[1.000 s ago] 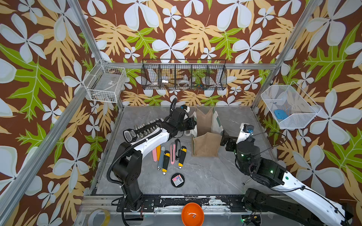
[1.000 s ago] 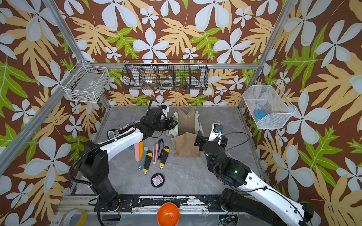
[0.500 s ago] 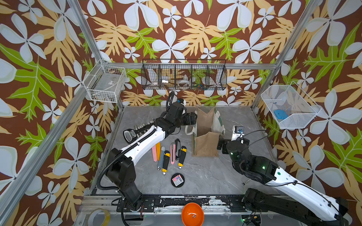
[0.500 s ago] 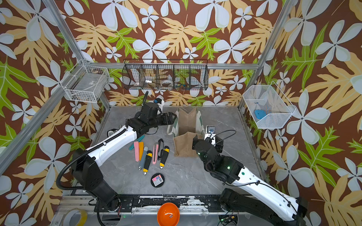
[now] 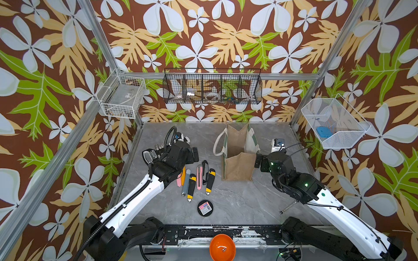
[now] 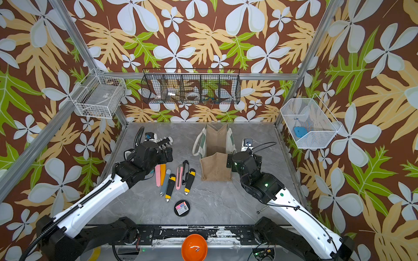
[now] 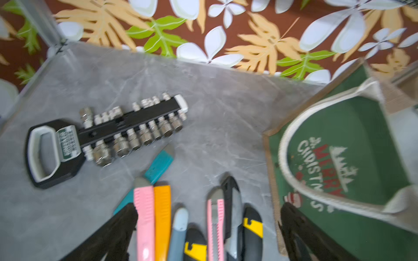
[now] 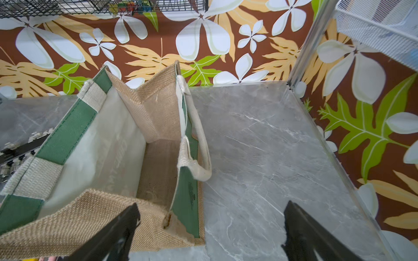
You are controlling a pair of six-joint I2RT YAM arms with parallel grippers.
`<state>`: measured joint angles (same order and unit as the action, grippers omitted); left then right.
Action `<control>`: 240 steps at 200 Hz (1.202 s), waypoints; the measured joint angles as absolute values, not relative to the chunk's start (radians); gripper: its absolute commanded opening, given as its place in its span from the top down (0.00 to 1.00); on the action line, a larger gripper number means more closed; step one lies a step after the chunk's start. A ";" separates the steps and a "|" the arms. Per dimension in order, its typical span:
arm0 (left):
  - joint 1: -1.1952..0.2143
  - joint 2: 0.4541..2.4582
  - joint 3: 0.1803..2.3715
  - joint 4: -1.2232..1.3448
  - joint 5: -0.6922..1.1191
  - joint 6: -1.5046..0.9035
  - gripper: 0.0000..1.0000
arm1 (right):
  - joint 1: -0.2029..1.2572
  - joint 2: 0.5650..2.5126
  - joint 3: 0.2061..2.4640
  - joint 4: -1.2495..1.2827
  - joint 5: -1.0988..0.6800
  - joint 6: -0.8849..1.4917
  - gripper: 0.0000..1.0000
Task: Place the art knife into the pouch
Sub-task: Pick up the utility knife at the center of the board.
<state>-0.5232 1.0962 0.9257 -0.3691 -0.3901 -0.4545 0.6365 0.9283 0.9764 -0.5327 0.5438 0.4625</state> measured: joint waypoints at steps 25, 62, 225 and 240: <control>-0.469 1.013 0.773 -0.372 -0.393 -0.505 0.00 | 0.557 0.923 0.947 -0.501 0.413 0.442 0.01; -0.403 0.987 0.613 -0.313 -0.328 -0.589 0.00 | 0.528 0.914 0.929 -0.479 0.284 0.437 0.01; -0.186 1.169 0.439 -0.049 -0.023 -0.679 0.48 | 0.525 0.838 0.820 -0.450 0.206 0.437 0.01; -0.186 1.209 0.453 -0.041 -0.032 -0.678 0.49 | 0.525 0.838 0.820 -0.448 0.206 0.437 0.01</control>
<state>-0.1864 1.2087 0.4530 -0.0410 -0.0322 -0.6785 0.5247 0.8379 0.8204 -0.4477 0.2062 0.4374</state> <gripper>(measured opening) 0.517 0.992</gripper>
